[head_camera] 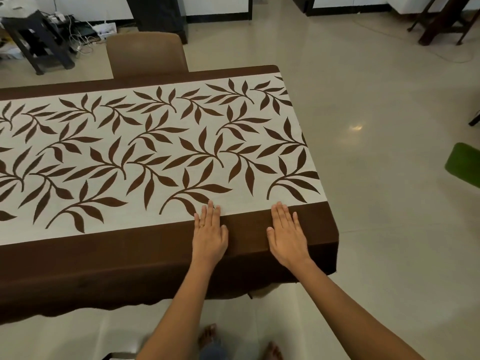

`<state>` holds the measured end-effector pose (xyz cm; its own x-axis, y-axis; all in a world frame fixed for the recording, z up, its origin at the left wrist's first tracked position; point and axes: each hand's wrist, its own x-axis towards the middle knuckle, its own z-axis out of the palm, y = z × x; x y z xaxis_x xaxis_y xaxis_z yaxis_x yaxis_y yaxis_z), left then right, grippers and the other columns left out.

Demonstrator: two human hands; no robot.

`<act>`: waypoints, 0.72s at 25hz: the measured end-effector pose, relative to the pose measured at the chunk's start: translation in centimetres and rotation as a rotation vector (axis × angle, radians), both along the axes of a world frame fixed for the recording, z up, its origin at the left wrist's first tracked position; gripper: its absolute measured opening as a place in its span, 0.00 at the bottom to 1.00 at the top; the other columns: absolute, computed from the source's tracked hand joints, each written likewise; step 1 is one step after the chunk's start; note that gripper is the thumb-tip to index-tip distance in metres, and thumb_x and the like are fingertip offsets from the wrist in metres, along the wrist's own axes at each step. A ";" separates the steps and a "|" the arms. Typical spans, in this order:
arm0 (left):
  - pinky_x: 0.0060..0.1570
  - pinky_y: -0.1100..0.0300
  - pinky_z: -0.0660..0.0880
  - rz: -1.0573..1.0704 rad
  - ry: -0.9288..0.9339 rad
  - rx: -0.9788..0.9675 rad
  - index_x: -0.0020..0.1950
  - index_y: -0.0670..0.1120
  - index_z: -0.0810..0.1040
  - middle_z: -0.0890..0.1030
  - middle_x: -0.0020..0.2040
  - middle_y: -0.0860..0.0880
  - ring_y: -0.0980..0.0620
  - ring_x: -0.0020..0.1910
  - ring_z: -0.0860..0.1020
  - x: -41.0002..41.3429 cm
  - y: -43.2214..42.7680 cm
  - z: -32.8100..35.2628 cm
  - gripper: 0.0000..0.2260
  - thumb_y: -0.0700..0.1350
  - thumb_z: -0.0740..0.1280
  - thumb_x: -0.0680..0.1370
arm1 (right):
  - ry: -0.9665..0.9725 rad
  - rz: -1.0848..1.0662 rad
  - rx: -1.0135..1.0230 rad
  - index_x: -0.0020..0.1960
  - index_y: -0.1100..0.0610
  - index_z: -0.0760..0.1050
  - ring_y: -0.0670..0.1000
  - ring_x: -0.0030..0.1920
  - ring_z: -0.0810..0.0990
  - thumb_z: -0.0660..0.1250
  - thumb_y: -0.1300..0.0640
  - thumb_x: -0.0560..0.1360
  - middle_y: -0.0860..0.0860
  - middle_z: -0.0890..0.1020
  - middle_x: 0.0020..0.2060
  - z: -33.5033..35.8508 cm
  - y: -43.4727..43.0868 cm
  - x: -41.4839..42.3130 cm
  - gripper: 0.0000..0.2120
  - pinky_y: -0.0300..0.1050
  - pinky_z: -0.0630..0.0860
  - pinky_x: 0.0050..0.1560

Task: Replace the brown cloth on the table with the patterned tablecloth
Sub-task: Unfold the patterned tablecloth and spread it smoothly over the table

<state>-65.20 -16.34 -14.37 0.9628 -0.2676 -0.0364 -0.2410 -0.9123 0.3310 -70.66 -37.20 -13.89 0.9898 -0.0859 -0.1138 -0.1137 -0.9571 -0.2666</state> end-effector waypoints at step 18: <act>0.75 0.54 0.39 0.061 0.005 0.035 0.79 0.51 0.45 0.48 0.79 0.51 0.55 0.77 0.43 -1.2 -8.0 -1.2 0.27 0.58 0.42 0.81 | -0.054 0.038 0.000 0.78 0.54 0.44 0.47 0.77 0.43 0.42 0.44 0.80 0.49 0.47 0.78 -1.2 -6.7 0.7 0.29 0.45 0.37 0.75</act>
<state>-66.44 -24.33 -15.53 0.9771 -0.2070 -0.0495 -0.1831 -0.9362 0.3001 -69.97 -43.86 -15.12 0.9970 -0.0479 -0.0600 -0.0625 -0.9604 -0.2717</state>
